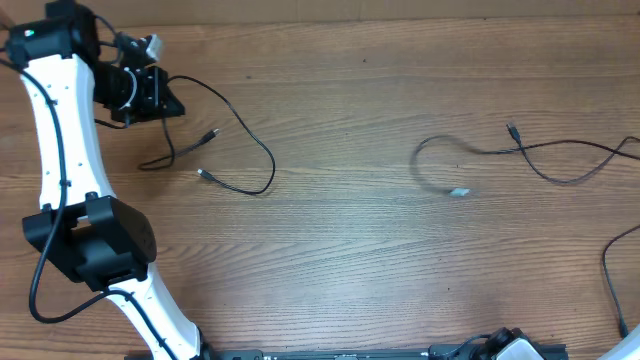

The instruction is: Untangle cables

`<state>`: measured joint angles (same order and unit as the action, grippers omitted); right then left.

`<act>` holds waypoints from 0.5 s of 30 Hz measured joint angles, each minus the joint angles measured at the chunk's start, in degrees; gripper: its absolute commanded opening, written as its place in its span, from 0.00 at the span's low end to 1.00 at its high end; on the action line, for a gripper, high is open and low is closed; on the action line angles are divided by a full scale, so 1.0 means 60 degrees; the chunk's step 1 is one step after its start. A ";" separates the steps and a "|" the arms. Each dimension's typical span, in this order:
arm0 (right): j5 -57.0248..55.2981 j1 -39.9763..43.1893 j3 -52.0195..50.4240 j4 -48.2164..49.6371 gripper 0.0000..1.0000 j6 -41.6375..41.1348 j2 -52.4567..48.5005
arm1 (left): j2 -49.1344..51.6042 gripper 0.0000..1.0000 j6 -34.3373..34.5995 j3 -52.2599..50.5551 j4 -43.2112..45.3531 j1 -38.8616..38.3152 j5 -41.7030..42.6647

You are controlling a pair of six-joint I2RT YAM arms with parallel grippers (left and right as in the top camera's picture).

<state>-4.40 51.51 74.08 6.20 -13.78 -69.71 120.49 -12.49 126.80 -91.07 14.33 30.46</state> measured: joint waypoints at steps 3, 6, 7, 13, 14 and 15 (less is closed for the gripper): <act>-0.0051 0.0076 0.0000 -0.0036 0.04 0.0018 -0.0058 | 0.0000 0.04 -0.0146 0.0000 -0.0066 -0.0295 0.0000; -0.0051 0.0076 0.0011 -0.0415 0.04 0.0018 -0.0306 | 0.0000 0.04 -0.0240 0.0000 -0.0033 -0.0532 0.0000; -0.0047 0.0076 0.0011 -0.0732 0.04 0.0022 -0.0488 | 0.0000 0.04 -0.0244 0.0000 -0.0033 -0.0619 0.0000; -0.0004 0.0076 0.0029 -0.2608 0.04 0.0015 -0.1650 | 0.0000 0.04 -0.0248 0.0000 -0.0040 -0.0841 -0.0004; 0.0004 0.0076 0.0029 -0.2790 0.04 0.0018 -0.1872 | 0.0000 0.05 -0.0248 0.0000 -0.0044 -0.0882 -0.0004; 0.0000 0.0080 0.0029 -0.3002 0.04 0.0018 -0.2102 | 0.0000 0.04 -0.0248 0.0000 -0.0044 -0.0892 0.0000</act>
<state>-4.40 51.99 74.26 -11.81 -13.67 -82.32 120.49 -13.98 126.80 -91.33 8.97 30.46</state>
